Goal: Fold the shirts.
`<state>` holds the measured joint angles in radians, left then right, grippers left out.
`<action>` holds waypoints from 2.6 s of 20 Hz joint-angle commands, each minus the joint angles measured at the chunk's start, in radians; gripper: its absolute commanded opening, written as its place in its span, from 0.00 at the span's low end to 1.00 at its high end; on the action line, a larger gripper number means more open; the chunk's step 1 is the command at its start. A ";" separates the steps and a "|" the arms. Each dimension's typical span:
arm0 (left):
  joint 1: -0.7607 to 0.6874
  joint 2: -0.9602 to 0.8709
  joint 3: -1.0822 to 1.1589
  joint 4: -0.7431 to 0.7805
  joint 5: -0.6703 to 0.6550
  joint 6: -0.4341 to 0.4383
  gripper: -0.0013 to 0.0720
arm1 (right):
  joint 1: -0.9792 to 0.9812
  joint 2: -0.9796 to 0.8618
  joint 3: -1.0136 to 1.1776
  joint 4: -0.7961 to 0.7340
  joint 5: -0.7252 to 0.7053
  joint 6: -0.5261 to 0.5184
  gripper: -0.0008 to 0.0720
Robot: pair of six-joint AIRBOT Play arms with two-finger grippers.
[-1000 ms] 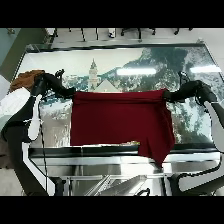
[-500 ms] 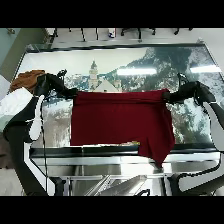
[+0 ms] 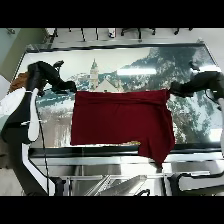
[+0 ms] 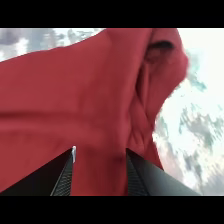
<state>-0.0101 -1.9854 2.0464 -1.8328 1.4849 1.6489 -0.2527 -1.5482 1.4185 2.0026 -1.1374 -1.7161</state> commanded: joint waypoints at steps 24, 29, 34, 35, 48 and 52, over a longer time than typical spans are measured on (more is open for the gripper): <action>0.170 0.481 -1.202 -0.393 -0.232 0.296 0.03 | -0.494 0.493 -0.976 0.071 -0.264 -0.095 0.68; 0.170 0.481 -1.164 -0.393 -0.224 0.296 0.03 | -0.404 0.355 -0.990 0.070 -0.220 -0.094 0.68; 0.170 0.481 -1.160 -0.394 -0.221 0.296 0.03 | -0.264 0.264 -0.997 0.178 -0.111 -0.167 0.67; 0.170 0.481 -1.161 -0.393 -0.221 0.296 0.03 | -0.250 0.264 -0.997 0.246 -0.084 -0.202 0.58; 0.264 0.644 -1.164 -0.088 -0.079 0.164 0.03 | -0.290 0.651 -0.934 -0.045 -0.164 0.146 0.05; 0.264 0.658 -1.205 -0.090 -0.077 0.164 0.03 | -0.288 0.681 -0.923 0.032 -0.105 0.069 0.05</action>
<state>0.2497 -1.3426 0.8604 -1.9629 1.3964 1.8225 -0.5396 -0.9051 0.4858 2.0121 -1.2915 -1.6192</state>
